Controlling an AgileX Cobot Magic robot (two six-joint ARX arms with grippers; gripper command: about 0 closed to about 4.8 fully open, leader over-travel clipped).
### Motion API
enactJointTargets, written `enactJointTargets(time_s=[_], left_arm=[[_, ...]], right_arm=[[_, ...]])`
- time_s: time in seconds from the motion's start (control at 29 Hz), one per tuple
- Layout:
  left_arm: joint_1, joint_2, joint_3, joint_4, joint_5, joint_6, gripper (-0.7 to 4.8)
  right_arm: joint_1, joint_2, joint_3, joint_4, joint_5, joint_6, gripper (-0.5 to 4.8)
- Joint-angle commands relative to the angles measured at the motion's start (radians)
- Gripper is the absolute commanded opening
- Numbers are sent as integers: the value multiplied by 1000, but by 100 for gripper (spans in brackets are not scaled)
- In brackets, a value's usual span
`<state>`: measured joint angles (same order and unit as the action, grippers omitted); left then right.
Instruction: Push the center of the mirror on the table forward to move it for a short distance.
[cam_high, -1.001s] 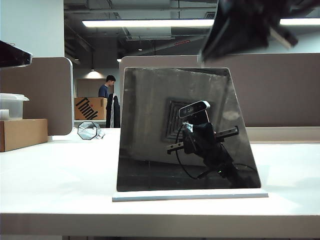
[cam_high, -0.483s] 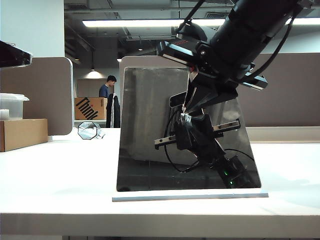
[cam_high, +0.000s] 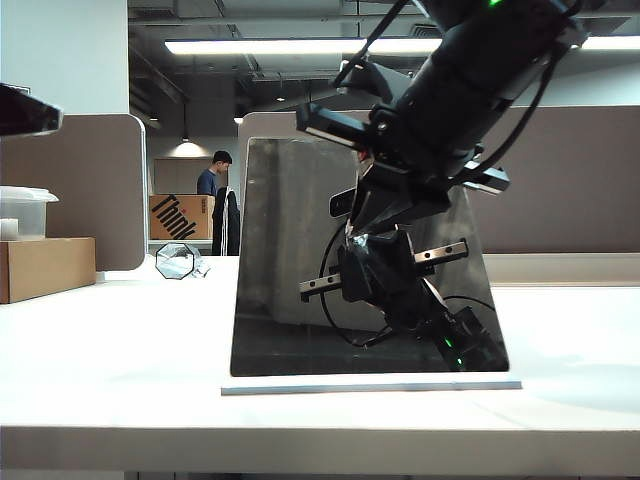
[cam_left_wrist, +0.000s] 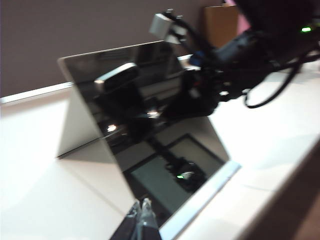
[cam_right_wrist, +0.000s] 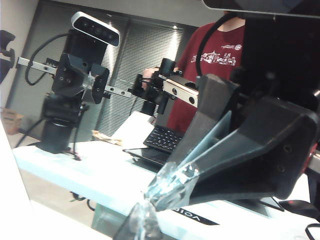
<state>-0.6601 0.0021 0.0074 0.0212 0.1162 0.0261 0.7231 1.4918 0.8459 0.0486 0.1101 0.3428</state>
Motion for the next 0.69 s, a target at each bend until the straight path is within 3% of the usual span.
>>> enactJointTargets(time_s=[0.03,0.69], left_arm=[[66,1,-1,10,0,0,-5],[81,1,-1,10,0,0,-5]], right_arm=[[-1,47,46,16,25,-4,-5],[-133,409,440,23,47,-89,-5]])
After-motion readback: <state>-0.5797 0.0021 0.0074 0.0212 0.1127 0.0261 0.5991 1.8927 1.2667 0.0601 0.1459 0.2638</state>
